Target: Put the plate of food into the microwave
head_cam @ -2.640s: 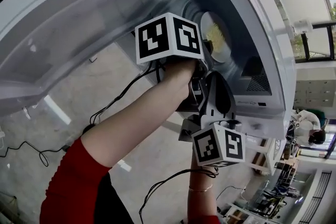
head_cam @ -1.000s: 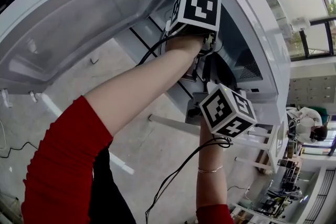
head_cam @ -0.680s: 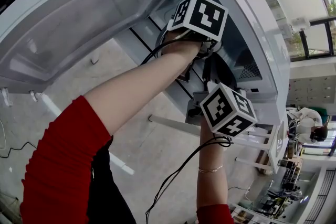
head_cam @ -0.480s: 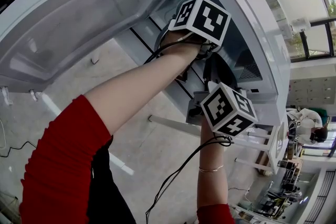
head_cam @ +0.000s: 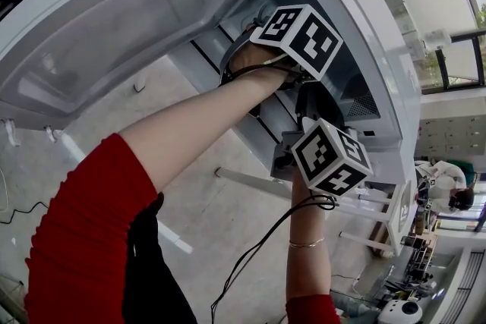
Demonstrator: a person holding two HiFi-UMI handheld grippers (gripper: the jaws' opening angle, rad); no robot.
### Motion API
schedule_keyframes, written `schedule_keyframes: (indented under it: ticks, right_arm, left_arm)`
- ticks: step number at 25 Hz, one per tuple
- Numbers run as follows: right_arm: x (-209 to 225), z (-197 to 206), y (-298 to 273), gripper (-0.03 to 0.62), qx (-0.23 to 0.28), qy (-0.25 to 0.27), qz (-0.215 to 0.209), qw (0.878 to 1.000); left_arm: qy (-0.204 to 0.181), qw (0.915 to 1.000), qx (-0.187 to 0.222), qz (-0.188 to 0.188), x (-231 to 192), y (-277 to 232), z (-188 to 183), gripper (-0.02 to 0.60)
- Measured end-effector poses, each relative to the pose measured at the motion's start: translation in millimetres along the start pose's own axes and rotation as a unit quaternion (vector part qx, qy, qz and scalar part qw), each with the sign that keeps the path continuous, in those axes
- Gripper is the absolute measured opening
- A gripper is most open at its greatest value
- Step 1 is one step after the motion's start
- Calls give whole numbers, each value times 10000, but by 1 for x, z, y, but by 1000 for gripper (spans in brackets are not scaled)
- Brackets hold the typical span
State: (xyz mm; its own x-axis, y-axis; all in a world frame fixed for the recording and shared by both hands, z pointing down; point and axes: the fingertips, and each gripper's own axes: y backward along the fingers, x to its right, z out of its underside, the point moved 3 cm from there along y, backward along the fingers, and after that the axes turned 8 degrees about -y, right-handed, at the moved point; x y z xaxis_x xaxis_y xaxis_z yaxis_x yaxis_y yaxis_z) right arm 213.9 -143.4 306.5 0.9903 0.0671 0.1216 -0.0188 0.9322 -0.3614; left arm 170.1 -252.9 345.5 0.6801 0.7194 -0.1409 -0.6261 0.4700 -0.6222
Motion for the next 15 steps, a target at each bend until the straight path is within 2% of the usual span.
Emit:
schedule_keyframes:
  ticks: [8, 11, 13, 14, 15]
  right_arm:
    - [-3, 3, -2, 14, 3, -6, -33, 10000]
    - [-5, 5, 3, 14, 68, -20, -57, 10000]
    - [-12, 5, 6, 15, 112, 15, -111, 9999]
    - [-17, 5, 7, 15, 155, 1, -134, 9998]
    - [-21, 6, 10, 15, 215, -41, -148, 9997]
  left_arm:
    - [-94, 9999, 78, -3, 0, 0, 1, 176]
    - [-142, 9986, 501, -66, -6, 13, -4, 165]
    - [-168, 9952, 950, -169, -16, 33, -11, 95]
    - [-219, 9933, 1111, -223, -23, 45, -11, 31]
    - [-301, 9919, 1205, -264, -30, 56, -9, 16]
